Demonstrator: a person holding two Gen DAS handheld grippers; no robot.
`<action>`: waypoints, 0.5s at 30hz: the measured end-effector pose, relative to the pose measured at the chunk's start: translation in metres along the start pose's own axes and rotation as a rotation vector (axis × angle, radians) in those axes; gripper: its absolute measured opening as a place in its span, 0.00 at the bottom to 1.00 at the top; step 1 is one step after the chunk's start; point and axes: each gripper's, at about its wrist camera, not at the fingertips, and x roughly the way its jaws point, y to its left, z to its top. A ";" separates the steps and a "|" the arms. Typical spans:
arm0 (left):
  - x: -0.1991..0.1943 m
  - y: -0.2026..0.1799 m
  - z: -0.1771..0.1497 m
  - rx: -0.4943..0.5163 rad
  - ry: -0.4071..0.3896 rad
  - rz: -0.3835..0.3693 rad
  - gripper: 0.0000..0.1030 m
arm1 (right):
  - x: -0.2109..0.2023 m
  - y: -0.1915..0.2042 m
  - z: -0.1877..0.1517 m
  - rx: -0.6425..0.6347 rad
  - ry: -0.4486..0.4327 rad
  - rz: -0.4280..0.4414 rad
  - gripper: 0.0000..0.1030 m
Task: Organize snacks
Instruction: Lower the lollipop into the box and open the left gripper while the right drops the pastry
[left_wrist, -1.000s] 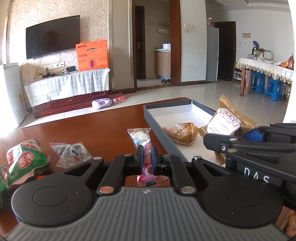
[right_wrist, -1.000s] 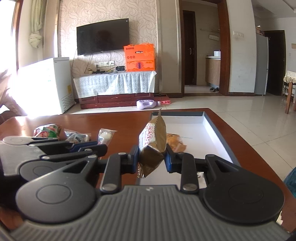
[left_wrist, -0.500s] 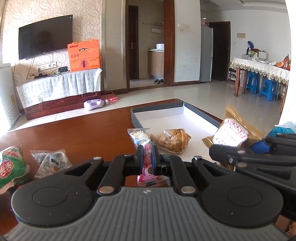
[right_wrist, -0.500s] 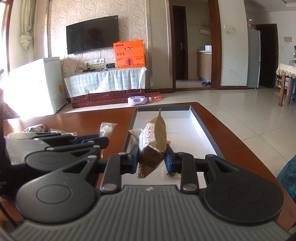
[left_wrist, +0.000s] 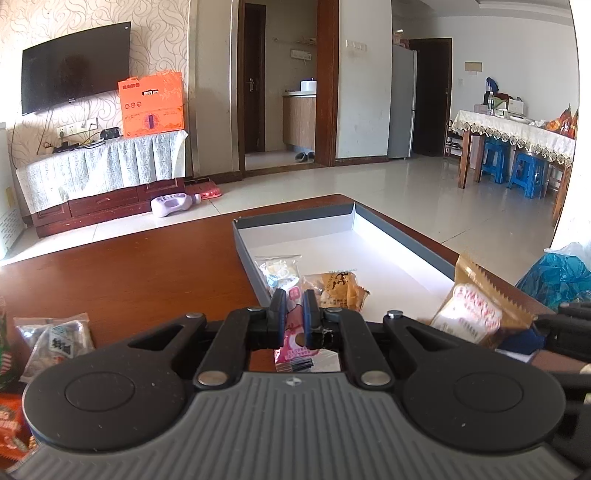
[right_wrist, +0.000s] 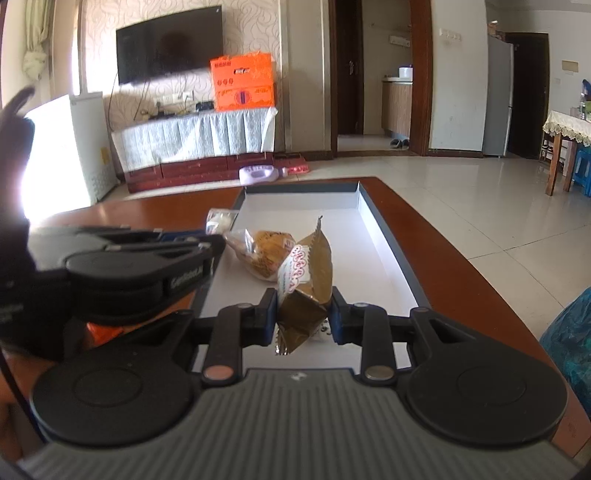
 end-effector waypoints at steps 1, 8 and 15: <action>0.004 -0.001 0.001 0.001 0.002 -0.002 0.11 | 0.001 0.001 -0.001 -0.010 0.007 -0.002 0.30; 0.033 -0.010 0.009 0.021 0.005 -0.015 0.11 | 0.009 0.001 -0.002 -0.057 0.036 -0.018 0.30; 0.053 -0.023 0.016 0.041 -0.006 -0.027 0.39 | 0.013 0.007 -0.004 -0.093 0.062 -0.010 0.30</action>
